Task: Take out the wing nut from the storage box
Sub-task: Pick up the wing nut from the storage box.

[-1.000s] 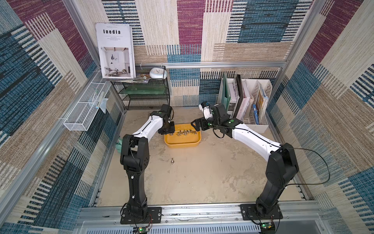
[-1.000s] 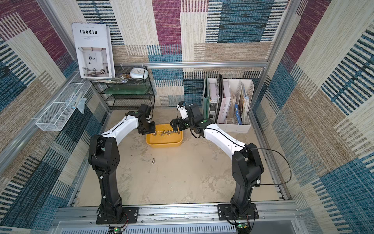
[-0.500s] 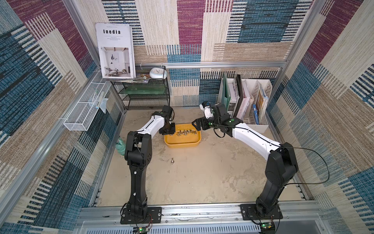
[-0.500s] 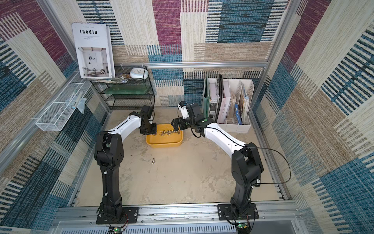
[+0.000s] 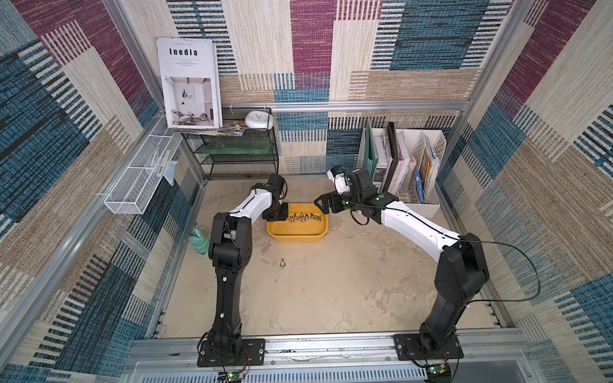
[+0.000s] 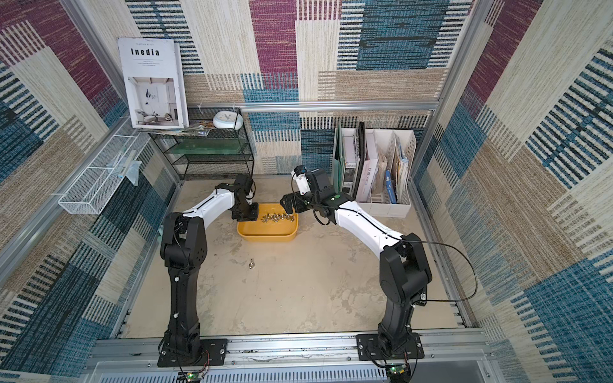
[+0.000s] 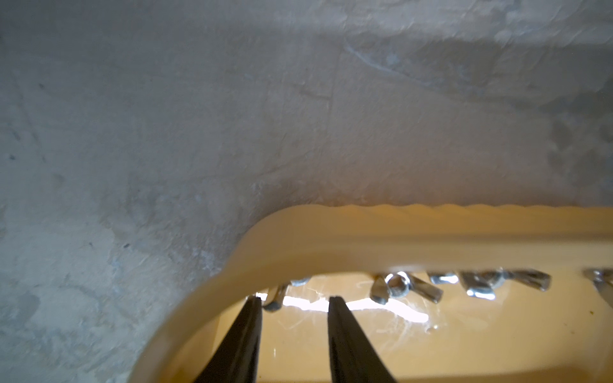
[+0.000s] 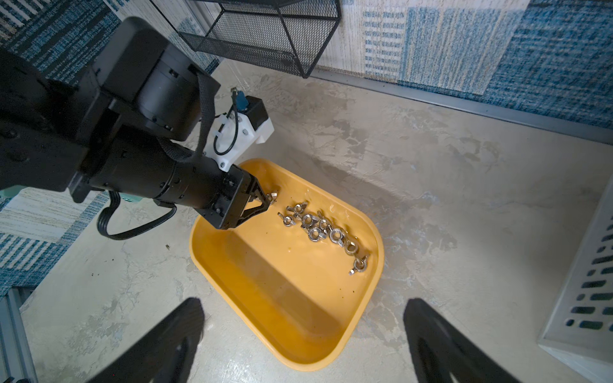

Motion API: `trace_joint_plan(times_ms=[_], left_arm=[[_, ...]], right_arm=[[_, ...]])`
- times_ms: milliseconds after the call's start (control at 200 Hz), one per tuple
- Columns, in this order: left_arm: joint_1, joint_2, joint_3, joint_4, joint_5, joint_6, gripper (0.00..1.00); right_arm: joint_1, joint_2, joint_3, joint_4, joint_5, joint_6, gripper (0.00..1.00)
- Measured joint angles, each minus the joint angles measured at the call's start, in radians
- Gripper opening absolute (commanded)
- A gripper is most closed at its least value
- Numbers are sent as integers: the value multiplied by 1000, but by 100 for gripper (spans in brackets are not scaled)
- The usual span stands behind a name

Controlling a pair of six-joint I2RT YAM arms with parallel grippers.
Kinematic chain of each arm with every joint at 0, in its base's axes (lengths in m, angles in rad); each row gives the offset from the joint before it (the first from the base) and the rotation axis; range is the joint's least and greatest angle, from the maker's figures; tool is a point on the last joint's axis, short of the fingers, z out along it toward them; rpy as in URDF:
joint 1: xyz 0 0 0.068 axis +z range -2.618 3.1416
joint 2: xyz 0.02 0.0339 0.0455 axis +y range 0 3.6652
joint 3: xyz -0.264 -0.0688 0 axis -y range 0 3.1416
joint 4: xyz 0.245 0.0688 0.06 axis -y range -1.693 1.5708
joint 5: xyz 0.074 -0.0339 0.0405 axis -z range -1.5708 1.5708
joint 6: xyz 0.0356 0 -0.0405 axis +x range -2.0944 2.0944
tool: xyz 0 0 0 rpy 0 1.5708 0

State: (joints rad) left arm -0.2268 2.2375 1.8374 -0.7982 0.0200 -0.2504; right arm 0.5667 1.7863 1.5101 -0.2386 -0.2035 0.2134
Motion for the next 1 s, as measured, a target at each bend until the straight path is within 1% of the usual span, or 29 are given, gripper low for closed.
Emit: trace_joint_plan(times_ms=[316, 356, 411, 466, 561, 646, 706, 776, 821, 911, 962, 1002], left_arm=[[-13, 27, 24, -3, -16, 34, 40], [-14, 32, 29, -4, -19, 39, 38], [-16, 36, 35, -4, -20, 42, 37], [-18, 37, 40, -4, -20, 45, 32], [-19, 37, 40, -3, -20, 45, 32], [-22, 35, 34, -3, -21, 45, 28], [-23, 34, 29, -3, -21, 45, 22], [-23, 34, 24, -4, -21, 46, 21], [-23, 34, 21, -4, -21, 48, 17], [-24, 29, 15, -3, -21, 48, 17], [-24, 25, 12, -5, -21, 48, 14], [-24, 20, 8, -4, -22, 48, 10]], right_arm=[[0, 2, 0, -2, -14, 0, 99], [0, 2, 0, -2, -15, 0, 99], [-1, 2, 0, -2, -16, 0, 99], [-1, 2, 0, -2, -17, 0, 99], [-1, 2, 0, -2, -18, 0, 99], [-1, 2, 0, -2, -18, 0, 99], [-1, 2, 0, -2, -19, 0, 99], [-1, 2, 0, -2, -23, 0, 99], [-1, 2, 0, -2, -25, 0, 99], [-1, 2, 0, -2, -30, 0, 99], [-2, 2, 0, -2, -32, 0, 99], [-2, 2, 0, -2, -34, 0, 99]])
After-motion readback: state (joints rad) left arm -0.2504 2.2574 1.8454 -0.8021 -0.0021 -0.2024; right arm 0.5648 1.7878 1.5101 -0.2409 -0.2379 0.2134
